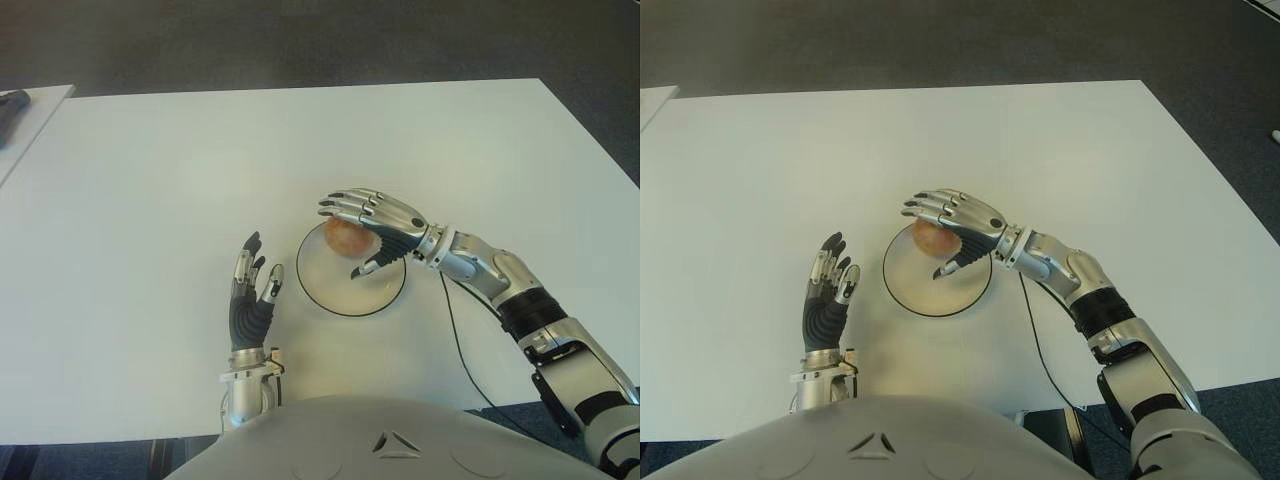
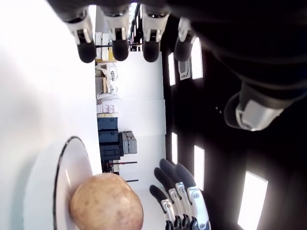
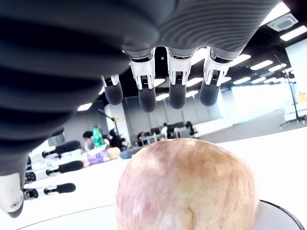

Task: Put the apples into the plate.

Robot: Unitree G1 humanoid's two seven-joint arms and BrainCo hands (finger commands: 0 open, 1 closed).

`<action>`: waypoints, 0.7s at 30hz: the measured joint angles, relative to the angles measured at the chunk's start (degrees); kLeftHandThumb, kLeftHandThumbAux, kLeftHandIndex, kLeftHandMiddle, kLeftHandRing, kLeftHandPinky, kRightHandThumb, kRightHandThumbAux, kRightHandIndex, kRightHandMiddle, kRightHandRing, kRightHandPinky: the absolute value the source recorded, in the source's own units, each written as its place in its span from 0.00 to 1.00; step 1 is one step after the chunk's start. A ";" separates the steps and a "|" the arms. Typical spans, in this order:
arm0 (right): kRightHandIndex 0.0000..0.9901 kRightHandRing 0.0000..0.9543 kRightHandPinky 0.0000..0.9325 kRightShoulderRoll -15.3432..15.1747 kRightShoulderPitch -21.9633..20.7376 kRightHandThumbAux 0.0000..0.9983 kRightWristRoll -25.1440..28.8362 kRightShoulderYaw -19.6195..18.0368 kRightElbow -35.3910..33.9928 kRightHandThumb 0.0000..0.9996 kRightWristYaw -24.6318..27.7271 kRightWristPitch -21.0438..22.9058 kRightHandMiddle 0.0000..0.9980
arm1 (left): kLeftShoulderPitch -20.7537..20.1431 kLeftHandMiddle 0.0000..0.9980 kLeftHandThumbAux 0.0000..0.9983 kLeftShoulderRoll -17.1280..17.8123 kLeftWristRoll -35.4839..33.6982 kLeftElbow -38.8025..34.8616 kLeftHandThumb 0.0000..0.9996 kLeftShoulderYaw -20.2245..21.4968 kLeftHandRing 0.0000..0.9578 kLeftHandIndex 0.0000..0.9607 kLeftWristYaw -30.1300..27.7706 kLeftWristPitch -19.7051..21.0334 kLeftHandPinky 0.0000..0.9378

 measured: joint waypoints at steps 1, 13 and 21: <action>0.02 0.06 0.08 0.16 0.39 0.54 1.25 -0.37 0.11 0.25 0.21 0.00 0.09 | 0.00 0.06 0.45 0.00 -0.01 0.00 0.08 -0.01 0.04 0.10 0.03 0.00 0.03; 0.02 0.07 0.09 6.94 3.27 0.56 22.34 -4.85 6.10 0.24 4.42 -1.37 0.08 | -0.66 0.07 0.46 0.01 -0.30 0.37 0.09 -0.22 0.04 0.10 0.04 -0.03 0.04; 0.03 0.07 0.10 11.88 4.91 0.58 40.92 -10.13 7.85 0.25 14.13 3.62 0.08 | -2.71 0.06 0.47 -0.03 -1.42 3.27 0.09 0.65 0.03 0.10 0.03 -1.55 0.04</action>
